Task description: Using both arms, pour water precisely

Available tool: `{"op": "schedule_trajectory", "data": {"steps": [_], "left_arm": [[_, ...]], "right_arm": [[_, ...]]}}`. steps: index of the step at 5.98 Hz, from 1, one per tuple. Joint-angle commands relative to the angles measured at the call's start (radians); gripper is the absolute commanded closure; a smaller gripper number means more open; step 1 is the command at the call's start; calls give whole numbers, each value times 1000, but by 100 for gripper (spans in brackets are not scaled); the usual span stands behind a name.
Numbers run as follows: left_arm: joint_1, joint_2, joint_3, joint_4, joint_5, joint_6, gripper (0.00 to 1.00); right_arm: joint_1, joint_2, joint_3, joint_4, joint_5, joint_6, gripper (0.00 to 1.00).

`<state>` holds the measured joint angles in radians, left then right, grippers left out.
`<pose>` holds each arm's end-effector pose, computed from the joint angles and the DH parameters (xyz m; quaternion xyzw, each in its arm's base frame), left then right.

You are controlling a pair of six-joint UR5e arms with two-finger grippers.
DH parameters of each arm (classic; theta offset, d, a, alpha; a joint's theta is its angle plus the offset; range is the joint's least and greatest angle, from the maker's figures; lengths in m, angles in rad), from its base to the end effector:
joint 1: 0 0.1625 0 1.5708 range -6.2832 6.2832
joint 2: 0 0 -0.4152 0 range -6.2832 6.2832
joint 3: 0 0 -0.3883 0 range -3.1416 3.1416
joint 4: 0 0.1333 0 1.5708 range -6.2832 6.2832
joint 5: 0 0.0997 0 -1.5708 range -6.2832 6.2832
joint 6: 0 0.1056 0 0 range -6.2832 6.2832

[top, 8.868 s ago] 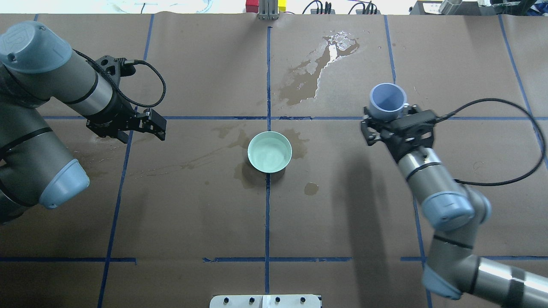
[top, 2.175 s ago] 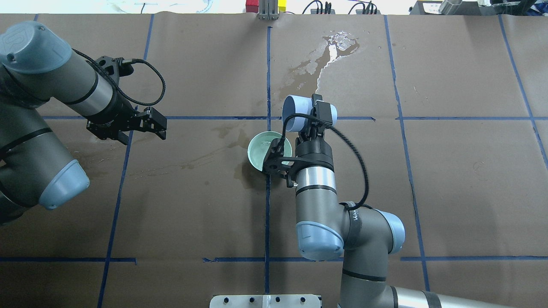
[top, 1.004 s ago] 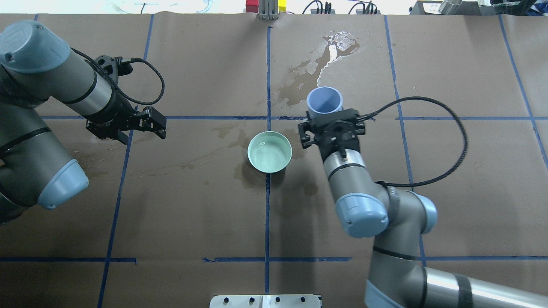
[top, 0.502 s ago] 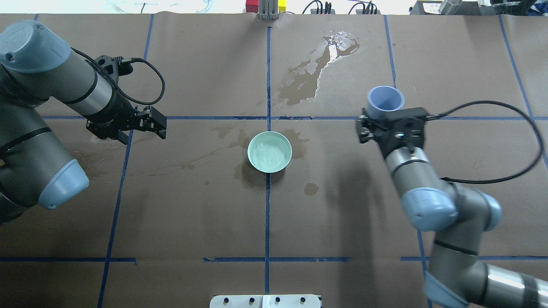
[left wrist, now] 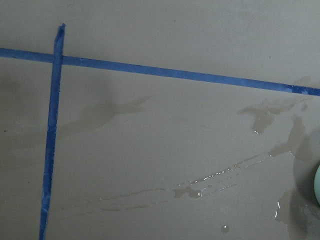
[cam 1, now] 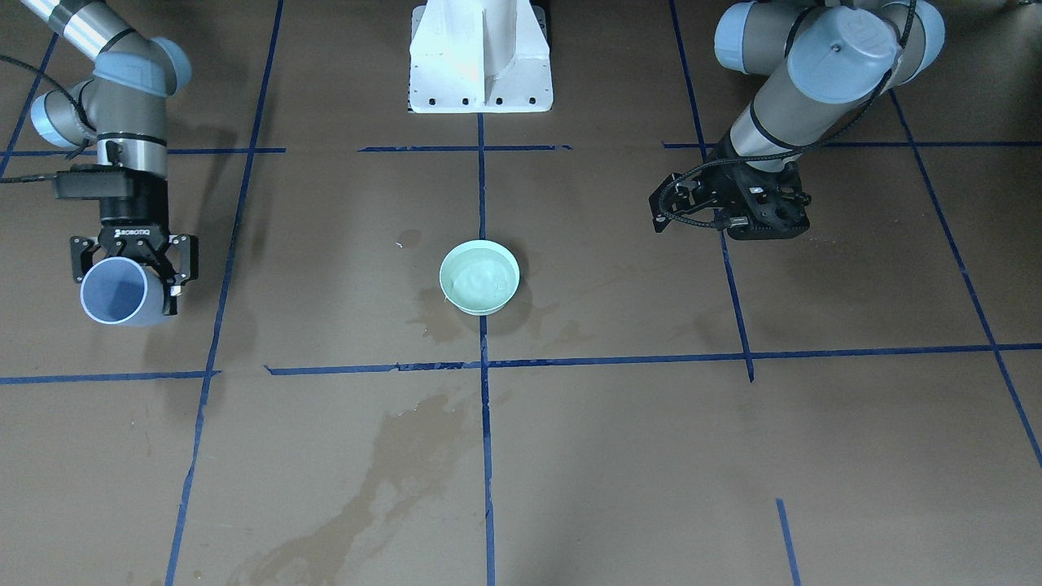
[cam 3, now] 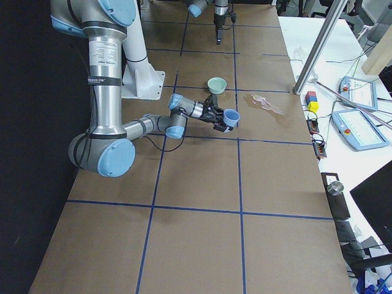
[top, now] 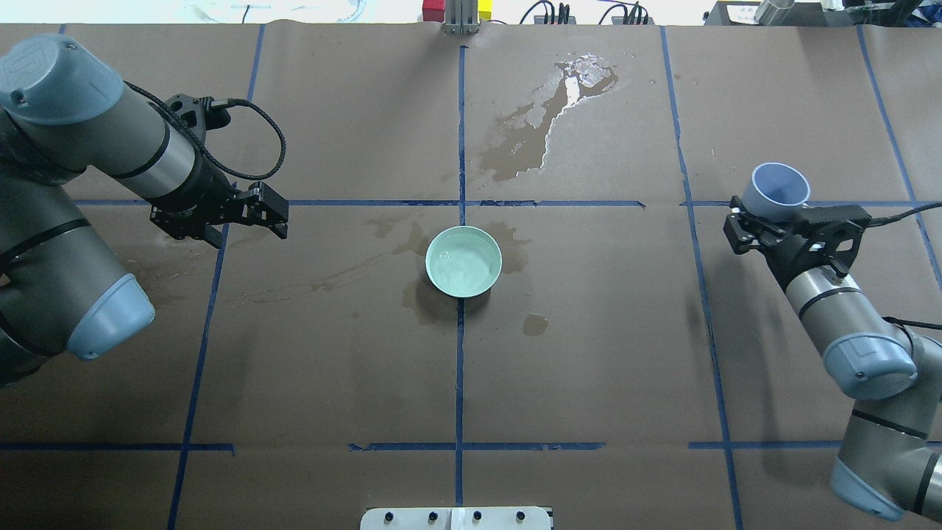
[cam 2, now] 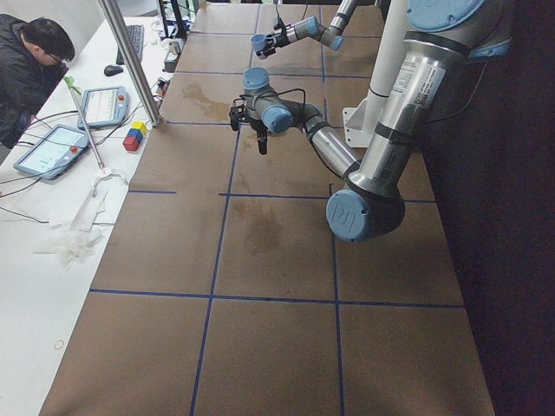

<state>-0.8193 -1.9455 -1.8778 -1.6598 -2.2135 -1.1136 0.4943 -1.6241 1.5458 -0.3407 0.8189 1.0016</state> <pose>0.3475 -0.4744 0.2954 -0.0226 0.4608 -0.0415 0.8862 -0.3216 -0.4067 0.5478 0.5223 -0.2805 0.1706 0.7871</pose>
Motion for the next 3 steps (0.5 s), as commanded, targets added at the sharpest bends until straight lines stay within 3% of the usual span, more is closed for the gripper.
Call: {"op": "schedule_trajectory", "data": {"steps": [1,3], "left_arm": [[0,2,-3,0,0,0,0],[0,2,-3,0,0,-2,0]], "right_arm": [[39,-3,-139,138,-3,-24,95],[64,-3,-197,143,-1,-34,86]]}}
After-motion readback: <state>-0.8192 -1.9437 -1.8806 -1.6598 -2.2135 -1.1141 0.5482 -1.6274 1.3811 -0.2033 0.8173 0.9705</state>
